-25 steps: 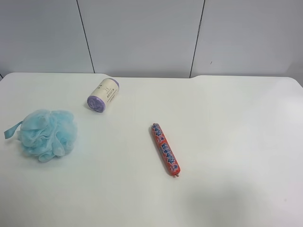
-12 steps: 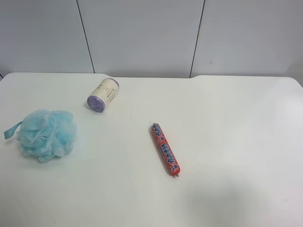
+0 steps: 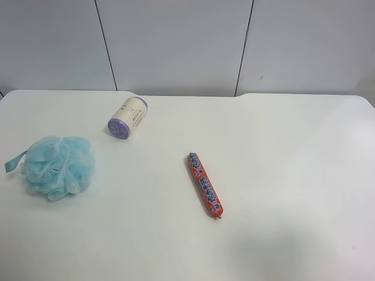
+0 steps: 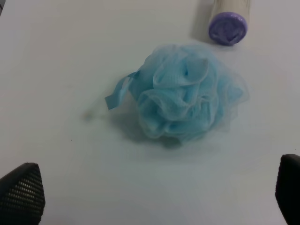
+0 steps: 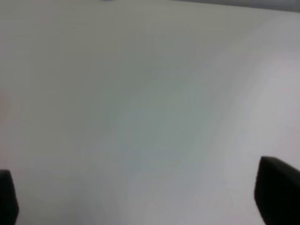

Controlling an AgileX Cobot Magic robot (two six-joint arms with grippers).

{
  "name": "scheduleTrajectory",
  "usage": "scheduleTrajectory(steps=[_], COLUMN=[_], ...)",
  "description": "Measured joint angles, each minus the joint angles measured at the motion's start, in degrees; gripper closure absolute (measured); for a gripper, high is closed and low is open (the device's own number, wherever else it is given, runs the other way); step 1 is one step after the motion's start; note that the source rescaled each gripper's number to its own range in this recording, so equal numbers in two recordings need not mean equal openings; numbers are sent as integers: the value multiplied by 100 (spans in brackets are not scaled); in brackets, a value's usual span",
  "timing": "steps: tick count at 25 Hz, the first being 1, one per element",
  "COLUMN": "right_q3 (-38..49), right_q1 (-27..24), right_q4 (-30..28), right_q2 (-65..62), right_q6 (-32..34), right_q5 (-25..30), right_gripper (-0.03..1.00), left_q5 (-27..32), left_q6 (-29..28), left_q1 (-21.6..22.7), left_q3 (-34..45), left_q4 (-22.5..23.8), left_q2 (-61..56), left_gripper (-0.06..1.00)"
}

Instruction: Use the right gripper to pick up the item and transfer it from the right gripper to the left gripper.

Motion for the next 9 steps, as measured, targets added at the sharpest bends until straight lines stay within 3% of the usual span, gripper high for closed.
scheduleTrajectory(steps=[9], right_q3=[0], right_q1=[0], right_q4=[0], right_q2=[0], right_q6=[0], right_q5=[0], right_gripper=[-3], left_q5=[-5], left_q6=[0], left_q1=[0], left_q3=[0], left_q4=[0], left_q2=[0], left_gripper=[-6])
